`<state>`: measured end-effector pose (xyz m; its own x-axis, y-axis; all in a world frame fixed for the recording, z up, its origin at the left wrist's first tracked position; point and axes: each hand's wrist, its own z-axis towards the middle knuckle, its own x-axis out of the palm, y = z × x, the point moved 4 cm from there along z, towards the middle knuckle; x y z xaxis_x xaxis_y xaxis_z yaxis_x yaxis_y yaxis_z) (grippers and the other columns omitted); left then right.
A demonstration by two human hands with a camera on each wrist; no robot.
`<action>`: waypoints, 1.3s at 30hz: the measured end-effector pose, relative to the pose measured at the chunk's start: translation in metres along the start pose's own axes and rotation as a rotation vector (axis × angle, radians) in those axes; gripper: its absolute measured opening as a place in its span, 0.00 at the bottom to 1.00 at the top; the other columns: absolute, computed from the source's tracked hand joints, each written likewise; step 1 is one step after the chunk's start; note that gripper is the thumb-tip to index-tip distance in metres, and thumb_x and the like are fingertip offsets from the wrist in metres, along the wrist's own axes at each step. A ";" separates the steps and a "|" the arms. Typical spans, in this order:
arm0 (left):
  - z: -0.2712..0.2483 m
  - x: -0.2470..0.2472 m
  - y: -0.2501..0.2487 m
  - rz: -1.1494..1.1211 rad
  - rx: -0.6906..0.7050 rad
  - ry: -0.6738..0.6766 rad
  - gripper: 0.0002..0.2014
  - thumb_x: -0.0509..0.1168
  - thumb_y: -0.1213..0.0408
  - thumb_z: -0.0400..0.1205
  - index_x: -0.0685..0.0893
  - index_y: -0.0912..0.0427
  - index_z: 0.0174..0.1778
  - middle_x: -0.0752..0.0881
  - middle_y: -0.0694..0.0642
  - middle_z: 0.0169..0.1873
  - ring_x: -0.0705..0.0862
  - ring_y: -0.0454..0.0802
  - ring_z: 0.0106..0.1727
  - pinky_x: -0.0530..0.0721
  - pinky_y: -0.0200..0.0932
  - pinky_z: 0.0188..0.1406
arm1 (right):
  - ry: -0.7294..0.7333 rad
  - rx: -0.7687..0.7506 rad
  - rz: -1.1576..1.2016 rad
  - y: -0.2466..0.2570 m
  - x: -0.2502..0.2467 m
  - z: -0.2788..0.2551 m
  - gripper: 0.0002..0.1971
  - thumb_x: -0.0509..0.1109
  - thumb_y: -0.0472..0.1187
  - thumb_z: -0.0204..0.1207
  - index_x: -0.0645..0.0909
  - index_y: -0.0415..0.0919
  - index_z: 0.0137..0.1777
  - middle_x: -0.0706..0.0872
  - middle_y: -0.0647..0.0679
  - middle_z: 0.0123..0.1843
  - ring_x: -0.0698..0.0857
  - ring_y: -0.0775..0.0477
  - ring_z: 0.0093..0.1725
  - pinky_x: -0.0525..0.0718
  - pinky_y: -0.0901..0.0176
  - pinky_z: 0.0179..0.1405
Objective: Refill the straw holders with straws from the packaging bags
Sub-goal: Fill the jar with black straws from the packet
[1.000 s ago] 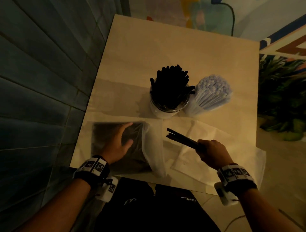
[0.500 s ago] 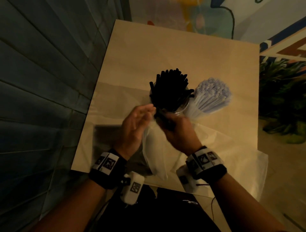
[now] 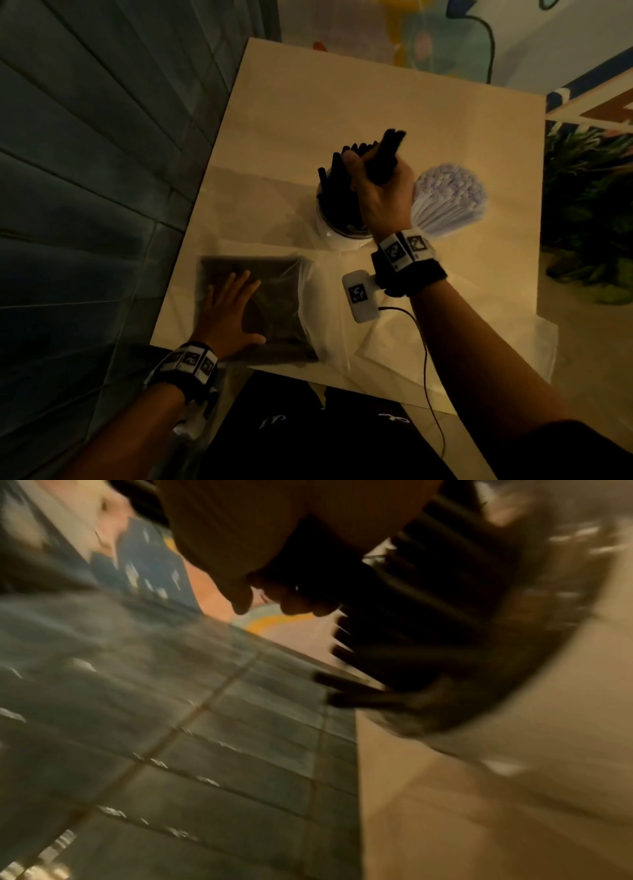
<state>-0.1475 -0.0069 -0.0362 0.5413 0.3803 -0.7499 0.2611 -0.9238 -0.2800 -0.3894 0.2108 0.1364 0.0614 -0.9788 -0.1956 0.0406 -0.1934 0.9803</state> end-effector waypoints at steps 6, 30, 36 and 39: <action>0.003 -0.004 -0.006 0.003 -0.023 0.005 0.58 0.77 0.37 0.66 0.47 0.42 0.86 0.38 0.45 0.86 0.35 0.50 0.86 0.40 0.64 0.84 | 0.000 -0.086 -0.163 0.006 -0.002 -0.004 0.12 0.78 0.43 0.75 0.80 0.36 0.47 0.82 0.59 0.41 0.81 0.67 0.40 0.78 0.75 0.43; 0.005 -0.004 -0.010 0.017 -0.060 -0.023 0.62 0.79 0.38 0.64 0.46 0.47 0.87 0.40 0.45 0.86 0.36 0.48 0.86 0.42 0.63 0.84 | 0.850 0.207 -0.792 -0.135 0.031 -0.143 0.19 0.71 0.35 0.75 0.82 0.40 0.67 0.79 0.45 0.67 0.81 0.41 0.65 0.80 0.51 0.67; 0.005 -0.006 -0.014 0.001 -0.043 -0.041 0.61 0.79 0.40 0.65 0.48 0.48 0.87 0.42 0.45 0.86 0.37 0.49 0.86 0.42 0.64 0.84 | 0.900 0.082 -0.837 -0.114 0.054 -0.139 0.21 0.66 0.36 0.81 0.76 0.37 0.74 0.76 0.42 0.76 0.76 0.40 0.73 0.73 0.52 0.72; 0.004 -0.005 -0.014 0.002 -0.038 -0.061 0.61 0.79 0.40 0.64 0.48 0.49 0.87 0.43 0.46 0.87 0.38 0.49 0.87 0.42 0.64 0.84 | 0.879 0.171 -0.873 -0.118 0.054 -0.137 0.22 0.65 0.35 0.83 0.71 0.34 0.77 0.76 0.38 0.75 0.77 0.38 0.73 0.72 0.53 0.74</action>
<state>-0.1571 0.0037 -0.0312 0.4922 0.3745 -0.7858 0.2911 -0.9216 -0.2568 -0.2543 0.1905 0.0069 0.7261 -0.1552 -0.6698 0.2772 -0.8254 0.4918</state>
